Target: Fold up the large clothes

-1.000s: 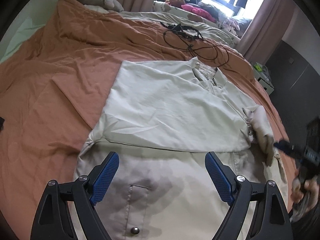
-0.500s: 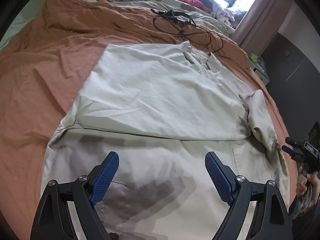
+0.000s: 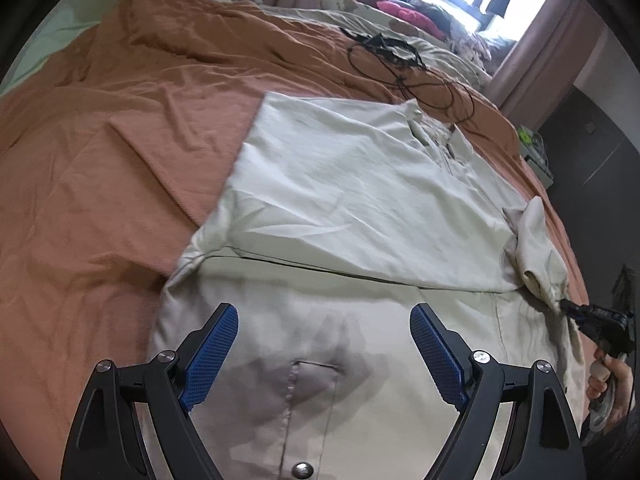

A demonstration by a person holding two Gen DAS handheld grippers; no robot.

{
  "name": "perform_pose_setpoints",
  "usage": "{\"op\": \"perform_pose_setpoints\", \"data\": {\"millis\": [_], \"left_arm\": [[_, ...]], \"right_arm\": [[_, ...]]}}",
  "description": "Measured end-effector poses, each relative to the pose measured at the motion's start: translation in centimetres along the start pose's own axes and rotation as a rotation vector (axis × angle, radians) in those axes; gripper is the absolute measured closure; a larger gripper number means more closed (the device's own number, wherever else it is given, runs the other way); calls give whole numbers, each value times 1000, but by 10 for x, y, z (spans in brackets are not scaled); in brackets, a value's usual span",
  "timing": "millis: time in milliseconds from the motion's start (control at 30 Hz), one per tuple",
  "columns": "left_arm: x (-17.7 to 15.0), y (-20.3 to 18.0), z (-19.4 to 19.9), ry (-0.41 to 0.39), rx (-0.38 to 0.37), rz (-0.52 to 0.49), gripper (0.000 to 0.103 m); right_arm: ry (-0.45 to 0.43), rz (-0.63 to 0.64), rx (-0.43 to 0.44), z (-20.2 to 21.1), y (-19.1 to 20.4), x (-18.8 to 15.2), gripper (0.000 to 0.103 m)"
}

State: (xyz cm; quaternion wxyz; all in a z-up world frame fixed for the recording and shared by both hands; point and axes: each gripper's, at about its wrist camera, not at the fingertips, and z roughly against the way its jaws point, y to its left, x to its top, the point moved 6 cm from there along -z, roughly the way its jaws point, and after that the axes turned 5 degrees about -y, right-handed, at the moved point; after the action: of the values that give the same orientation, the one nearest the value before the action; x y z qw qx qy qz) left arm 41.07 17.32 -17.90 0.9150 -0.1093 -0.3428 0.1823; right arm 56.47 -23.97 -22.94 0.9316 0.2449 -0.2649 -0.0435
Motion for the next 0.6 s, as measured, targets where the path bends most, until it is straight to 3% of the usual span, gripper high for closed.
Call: {"op": "perform_pose_setpoints", "data": {"millis": [267,600], "left_arm": [[6,12,22,-34,-17,10,14],[14,56,53,-78,51,-17,14]], "right_arm": [[-107,164,63,42,98,32,96],[-88,355,102,22,219,21,97]]}}
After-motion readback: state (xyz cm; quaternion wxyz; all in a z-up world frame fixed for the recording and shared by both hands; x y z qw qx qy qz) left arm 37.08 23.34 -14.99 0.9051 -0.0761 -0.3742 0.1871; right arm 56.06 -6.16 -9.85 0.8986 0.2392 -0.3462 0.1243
